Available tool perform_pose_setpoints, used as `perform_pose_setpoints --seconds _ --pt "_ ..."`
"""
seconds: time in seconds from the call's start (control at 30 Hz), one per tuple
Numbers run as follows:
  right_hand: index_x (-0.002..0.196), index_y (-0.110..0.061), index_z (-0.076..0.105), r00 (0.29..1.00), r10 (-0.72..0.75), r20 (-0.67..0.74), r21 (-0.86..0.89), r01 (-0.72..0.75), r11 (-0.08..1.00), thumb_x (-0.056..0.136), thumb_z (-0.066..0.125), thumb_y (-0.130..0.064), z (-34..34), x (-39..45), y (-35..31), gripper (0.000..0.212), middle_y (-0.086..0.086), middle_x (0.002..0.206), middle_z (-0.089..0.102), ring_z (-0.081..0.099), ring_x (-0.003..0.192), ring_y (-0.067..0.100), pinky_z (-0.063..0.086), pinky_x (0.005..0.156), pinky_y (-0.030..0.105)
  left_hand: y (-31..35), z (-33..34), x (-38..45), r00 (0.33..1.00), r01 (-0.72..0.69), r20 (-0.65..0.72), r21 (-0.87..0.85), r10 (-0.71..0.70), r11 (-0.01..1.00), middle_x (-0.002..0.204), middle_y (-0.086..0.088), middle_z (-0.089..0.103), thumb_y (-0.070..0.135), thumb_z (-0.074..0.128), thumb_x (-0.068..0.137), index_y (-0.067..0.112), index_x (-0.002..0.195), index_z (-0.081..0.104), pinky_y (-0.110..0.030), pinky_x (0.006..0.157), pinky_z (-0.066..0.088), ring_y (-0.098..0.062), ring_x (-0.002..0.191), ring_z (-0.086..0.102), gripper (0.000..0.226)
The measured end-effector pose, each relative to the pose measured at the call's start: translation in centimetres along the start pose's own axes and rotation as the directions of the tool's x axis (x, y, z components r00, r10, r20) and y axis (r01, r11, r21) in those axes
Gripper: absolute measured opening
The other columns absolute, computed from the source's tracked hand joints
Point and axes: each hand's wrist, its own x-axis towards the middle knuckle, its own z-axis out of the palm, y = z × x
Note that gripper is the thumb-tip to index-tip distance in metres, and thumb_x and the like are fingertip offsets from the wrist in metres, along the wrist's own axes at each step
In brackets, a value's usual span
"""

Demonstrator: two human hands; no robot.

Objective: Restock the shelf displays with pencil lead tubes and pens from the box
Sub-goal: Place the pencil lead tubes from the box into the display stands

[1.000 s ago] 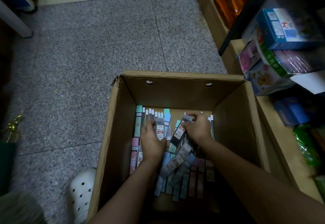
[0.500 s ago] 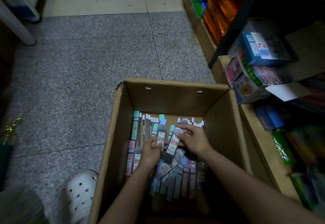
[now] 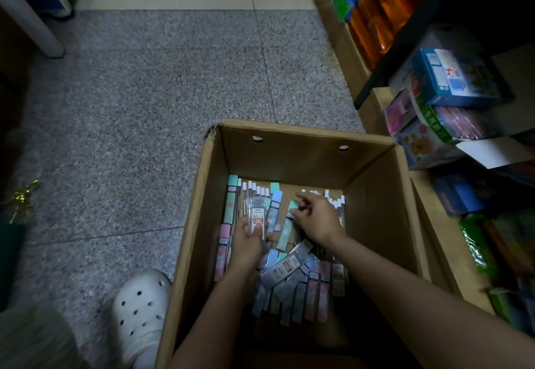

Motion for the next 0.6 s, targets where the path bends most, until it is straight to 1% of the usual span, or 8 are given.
perform_pose_setpoints --seconds 0.03,0.1,0.17,0.3,0.37,0.43,0.53,0.6 --pt "0.14 -0.015 0.051 0.999 -0.027 0.021 -0.125 0.029 0.992 0.088 0.071 -0.021 0.4 0.5 0.0 0.056 0.007 0.127 0.06 0.058 0.112 0.02 0.046 0.099 0.03 -0.1 -0.2 0.2 1.0 -0.004 -0.01 0.006 0.004 1.0 0.093 -0.014 0.058 0.007 0.041 0.102 0.005 0.121 0.045 -0.025 0.055 0.05 -0.016 0.069 0.055 0.02" --pt "0.144 -0.021 0.044 0.997 -0.047 0.067 -0.266 0.063 0.962 0.087 0.071 -0.03 1.8 1.4 -0.6 0.064 0.007 0.137 0.054 0.049 0.125 0.027 0.041 0.106 0.04 -0.1 -0.4 0.3 1.0 0.001 -0.013 0.014 -0.001 1.0 0.095 -0.016 0.056 0.008 0.04 0.102 0.006 0.123 0.044 -0.025 0.053 0.048 -0.018 0.069 0.054 0.021" --pt "0.148 -0.024 0.035 0.995 -0.019 0.095 -0.307 0.048 0.95 0.088 0.068 -0.036 3.4 2.3 -1.1 0.069 0.007 0.143 0.049 0.042 0.132 0.029 0.037 0.108 0.044 -0.1 -0.5 0.3 1.0 -0.009 -0.005 0.005 0.009 1.0 0.094 -0.016 0.057 0.008 0.041 0.102 0.008 0.119 0.046 -0.023 0.048 0.046 -0.017 0.066 0.053 0.018" --pt "0.152 -0.027 0.023 0.992 0.031 0.124 -0.383 0.019 0.923 0.087 0.068 -0.039 5.3 3.0 -1.0 0.08 0.009 0.15 0.038 0.032 0.138 0.031 0.031 0.11 0.045 0.0 -0.5 0.2 0.998 -0.054 -0.038 0.023 0.054 0.998 0.093 -0.016 0.061 0.003 0.044 0.099 0.007 0.111 0.049 -0.026 0.058 0.05 -0.017 0.073 0.058 0.014" --pt "0.148 -0.025 0.03 0.994 0.017 0.104 -0.344 0.02 0.939 0.082 0.075 -0.035 5.5 3.1 -0.6 0.08 0.008 0.147 0.042 0.036 0.136 0.03 0.035 0.11 0.045 0.0 -0.5 0.1 0.996 -0.056 -0.072 0.039 0.059 0.998 0.093 -0.017 0.062 0.001 0.044 0.098 0.009 0.108 0.05 -0.03 0.062 0.05 -0.02 0.075 0.059 0.014" --pt "0.14 -0.021 0.038 0.998 0.016 0.065 -0.256 0.001 0.967 0.077 0.08 -0.03 5.3 3.1 -0.2 0.076 0.009 0.135 0.053 0.048 0.126 0.028 0.044 0.102 0.045 -0.1 -0.4 0.0 0.996 -0.049 -0.077 0.071 0.054 0.996 0.093 -0.016 0.062 0.003 0.043 0.099 0.013 0.106 0.051 -0.029 0.06 0.049 -0.019 0.073 0.058 0.015" --pt "0.131 -0.018 0.041 1.0 0.018 -0.002 -0.067 -0.018 0.998 0.076 0.082 -0.016 4.6 2.1 -0.1 0.068 0.01 0.115 0.062 0.061 0.103 0.027 0.054 0.082 0.036 -0.2 -0.2 -0.3 0.997 -0.039 -0.065 0.12 0.048 0.992 0.092 -0.015 0.062 0.006 0.042 0.101 0.013 0.114 0.049 -0.026 0.052 0.046 -0.016 0.066 0.057 0.016" --pt "0.126 -0.018 0.044 0.998 -0.001 -0.057 0.053 0.004 0.999 0.078 0.078 -0.007 3.6 0.9 -0.5 0.06 0.008 0.1 0.06 0.061 0.087 0.022 0.049 0.066 0.026 0.2 0.2 -0.5 0.998 -0.029 -0.059 0.134 0.037 0.991 0.088 -0.016 0.06 0.007 0.042 0.101 0.015 0.113 0.047 -0.027 0.053 0.042 -0.017 0.062 0.052 0.016"
